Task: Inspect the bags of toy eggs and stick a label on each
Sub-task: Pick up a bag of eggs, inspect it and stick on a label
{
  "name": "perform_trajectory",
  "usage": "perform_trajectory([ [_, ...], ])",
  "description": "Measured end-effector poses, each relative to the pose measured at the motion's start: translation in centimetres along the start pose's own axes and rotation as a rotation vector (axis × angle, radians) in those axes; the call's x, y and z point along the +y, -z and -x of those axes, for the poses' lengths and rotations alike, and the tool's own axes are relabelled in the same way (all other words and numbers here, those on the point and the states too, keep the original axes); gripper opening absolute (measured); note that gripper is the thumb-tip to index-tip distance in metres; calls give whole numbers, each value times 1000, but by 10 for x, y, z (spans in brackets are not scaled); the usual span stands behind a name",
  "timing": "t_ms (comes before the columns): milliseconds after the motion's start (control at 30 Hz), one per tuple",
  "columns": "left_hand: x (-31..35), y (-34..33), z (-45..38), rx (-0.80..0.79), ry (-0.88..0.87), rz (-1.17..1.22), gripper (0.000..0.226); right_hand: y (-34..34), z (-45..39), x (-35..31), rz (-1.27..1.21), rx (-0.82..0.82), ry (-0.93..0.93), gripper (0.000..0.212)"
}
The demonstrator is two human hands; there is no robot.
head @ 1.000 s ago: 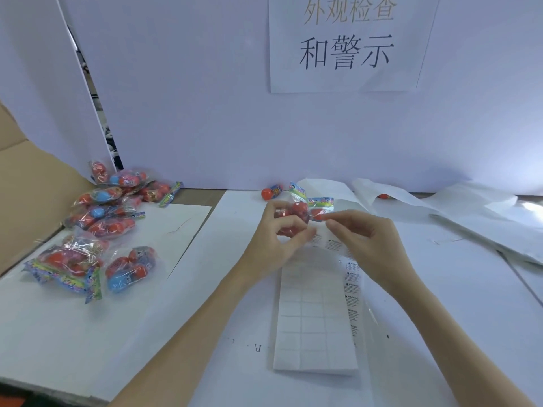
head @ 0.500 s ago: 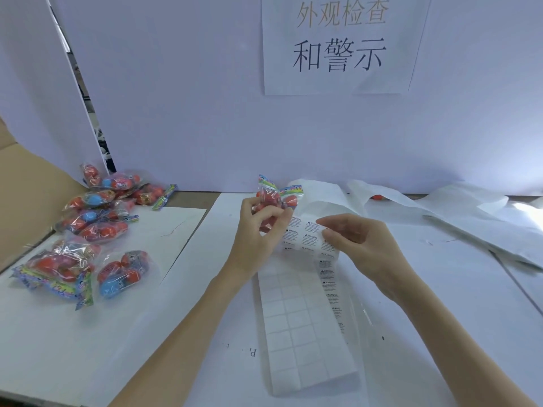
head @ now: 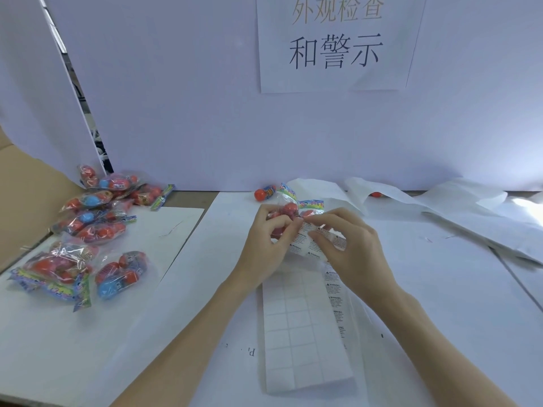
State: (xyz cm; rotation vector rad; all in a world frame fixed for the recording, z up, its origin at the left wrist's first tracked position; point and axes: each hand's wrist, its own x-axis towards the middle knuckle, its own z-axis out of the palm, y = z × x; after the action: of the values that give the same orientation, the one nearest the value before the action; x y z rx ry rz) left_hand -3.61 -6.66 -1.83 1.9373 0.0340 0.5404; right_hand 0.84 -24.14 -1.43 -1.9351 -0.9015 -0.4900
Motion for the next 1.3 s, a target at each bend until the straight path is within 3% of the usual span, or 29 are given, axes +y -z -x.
perform_trajectory([
  [200, 3, -3, 1, -27, 59, 78, 36, -3, -1, -1, -74, -17, -128, 14],
  [333, 0, -4, 0, -15, 61, 113, 33, -4, 0, -3, -94, -38, -131, 25],
  [467, 0, -4, 1, -15, 58, 105, 37, -7, 1, -2, -80, -18, -155, 17],
  [567, -2, -5, -1, 4, 59, 62, 43, -7, 1, -2, -108, -19, -191, 22],
  [867, -4, 1, -4, -86, 122, 164, 57, -6, 1, -5, -101, -13, -131, 15],
  [1067, -6, 3, -7, -147, 276, 372, 43, -2, 0, -9, -126, 54, -77, 12],
  [1200, -9, 6, -11, -117, 351, 441, 34, -1, -4, -14, -329, 0, -204, 12],
  [1300, -11, 6, -12, -89, 379, 442, 26, 6, -9, -16, -703, 157, -447, 7],
])
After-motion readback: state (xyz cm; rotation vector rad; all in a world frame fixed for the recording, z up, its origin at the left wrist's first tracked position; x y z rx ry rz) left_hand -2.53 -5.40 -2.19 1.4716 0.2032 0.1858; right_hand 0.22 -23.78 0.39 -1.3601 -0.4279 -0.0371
